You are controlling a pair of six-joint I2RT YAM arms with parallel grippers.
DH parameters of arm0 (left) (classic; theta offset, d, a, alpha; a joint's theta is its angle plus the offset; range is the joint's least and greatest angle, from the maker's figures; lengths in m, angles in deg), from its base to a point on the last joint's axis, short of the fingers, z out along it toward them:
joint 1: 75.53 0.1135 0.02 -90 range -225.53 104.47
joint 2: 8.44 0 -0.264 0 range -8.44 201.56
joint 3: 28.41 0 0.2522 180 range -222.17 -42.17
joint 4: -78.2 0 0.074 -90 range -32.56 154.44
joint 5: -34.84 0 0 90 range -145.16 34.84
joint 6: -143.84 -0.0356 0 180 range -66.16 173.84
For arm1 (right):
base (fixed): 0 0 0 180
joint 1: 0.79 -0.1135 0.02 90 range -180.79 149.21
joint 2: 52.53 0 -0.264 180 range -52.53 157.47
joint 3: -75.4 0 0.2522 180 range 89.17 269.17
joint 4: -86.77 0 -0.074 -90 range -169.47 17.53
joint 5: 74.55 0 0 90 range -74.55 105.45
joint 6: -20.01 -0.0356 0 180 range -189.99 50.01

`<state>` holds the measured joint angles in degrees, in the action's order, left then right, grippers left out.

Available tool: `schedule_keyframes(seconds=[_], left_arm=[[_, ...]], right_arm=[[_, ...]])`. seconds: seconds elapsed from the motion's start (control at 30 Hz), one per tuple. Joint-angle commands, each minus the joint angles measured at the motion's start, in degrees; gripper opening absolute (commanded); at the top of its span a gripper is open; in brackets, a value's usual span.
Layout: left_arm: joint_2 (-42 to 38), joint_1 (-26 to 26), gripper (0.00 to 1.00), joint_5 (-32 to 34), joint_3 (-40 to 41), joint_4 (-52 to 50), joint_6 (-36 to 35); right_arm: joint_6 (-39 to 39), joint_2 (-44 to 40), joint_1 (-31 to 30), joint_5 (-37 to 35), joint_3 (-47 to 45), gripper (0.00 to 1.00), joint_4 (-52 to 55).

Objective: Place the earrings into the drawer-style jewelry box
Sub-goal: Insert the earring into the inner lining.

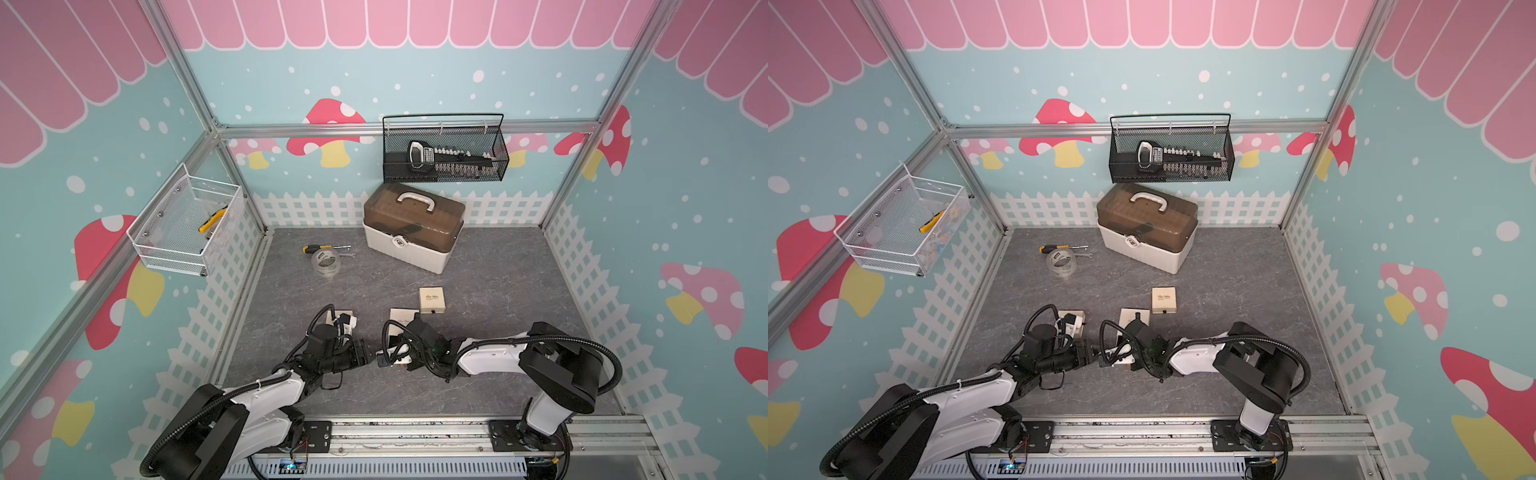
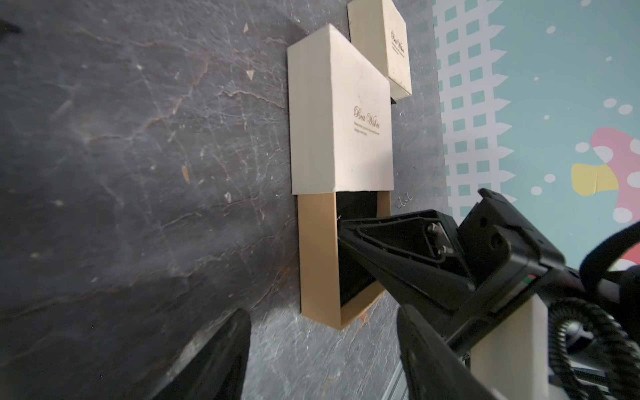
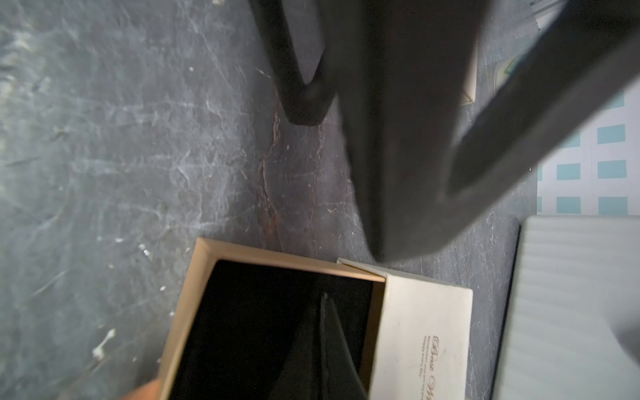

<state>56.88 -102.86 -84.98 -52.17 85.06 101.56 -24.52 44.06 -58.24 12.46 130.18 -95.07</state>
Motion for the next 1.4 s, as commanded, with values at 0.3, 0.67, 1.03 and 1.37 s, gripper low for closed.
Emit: schedule_keyframes(seconds=[0.3,0.67,1.03,1.37], left_arm=[[-2.2,0.8,0.67,-0.1,-1.8,-1.8,-1.3],[-0.9,1.2,0.67,0.4,-3.3,-0.9,-2.4],[5.8,1.2,0.66,-1.5,-4.8,5.7,-2.0],[4.6,1.1,0.65,2.1,-7.9,-1.3,-6.8]], right_arm=[[-2.5,-1.9,-0.7,0.4,0.0,0.12,1.0],[-6.2,-7.3,-0.5,0.0,-1.2,0.18,1.8],[-13.7,-6.1,2.2,0.5,0.9,0.00,5.4],[-36.7,-8.2,6.1,5.4,7.0,0.00,15.4]])
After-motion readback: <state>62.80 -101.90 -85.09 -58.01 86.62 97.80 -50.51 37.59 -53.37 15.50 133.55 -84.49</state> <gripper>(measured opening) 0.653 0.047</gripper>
